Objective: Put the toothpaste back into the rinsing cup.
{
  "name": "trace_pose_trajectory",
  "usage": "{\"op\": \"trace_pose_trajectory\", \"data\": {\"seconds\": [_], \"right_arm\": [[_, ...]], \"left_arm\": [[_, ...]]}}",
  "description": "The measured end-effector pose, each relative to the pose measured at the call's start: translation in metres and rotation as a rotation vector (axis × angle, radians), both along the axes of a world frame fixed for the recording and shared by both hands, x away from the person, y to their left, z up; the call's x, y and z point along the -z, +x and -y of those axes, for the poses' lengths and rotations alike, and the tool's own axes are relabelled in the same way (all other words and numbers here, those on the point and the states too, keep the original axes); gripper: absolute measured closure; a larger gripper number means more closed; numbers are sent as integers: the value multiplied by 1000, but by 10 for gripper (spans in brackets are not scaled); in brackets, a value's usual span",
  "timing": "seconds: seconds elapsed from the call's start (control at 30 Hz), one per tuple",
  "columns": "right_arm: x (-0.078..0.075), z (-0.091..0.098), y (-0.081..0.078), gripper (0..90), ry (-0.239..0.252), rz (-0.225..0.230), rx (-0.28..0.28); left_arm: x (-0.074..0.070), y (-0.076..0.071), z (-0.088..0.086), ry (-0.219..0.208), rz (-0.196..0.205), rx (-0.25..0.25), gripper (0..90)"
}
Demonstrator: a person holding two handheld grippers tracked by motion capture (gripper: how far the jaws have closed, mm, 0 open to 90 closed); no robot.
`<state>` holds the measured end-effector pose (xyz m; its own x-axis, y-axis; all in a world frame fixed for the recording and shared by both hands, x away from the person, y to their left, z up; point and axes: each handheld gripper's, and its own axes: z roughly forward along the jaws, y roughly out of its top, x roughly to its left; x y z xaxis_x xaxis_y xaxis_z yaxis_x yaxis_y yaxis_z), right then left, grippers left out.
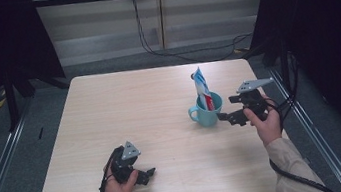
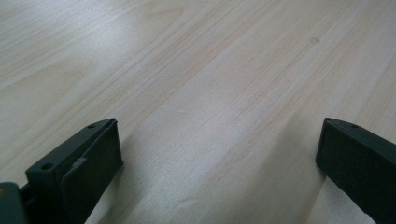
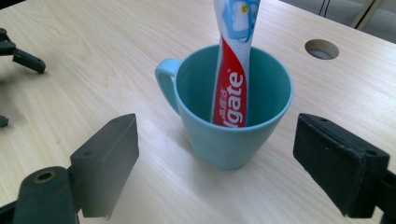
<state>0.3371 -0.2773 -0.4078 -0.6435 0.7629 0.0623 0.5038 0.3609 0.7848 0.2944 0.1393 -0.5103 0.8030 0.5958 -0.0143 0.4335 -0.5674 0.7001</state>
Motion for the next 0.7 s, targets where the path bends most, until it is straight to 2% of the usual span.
{"op": "trace_pose_trajectory", "data": {"seconds": [0.07, 0.23, 0.7], "right_arm": [[0, 1, -3, 139, -13, 2, 3], [4, 7, -9, 138, 9, -5, 5], [19, 14, -21, 138, -5, -20, 16]], "left_arm": [[0, 0, 0, 0, 0, 0, 0], [0, 0, 0, 0, 0, 0, 0], [0, 0, 0, 0, 0, 0, 0]]}}
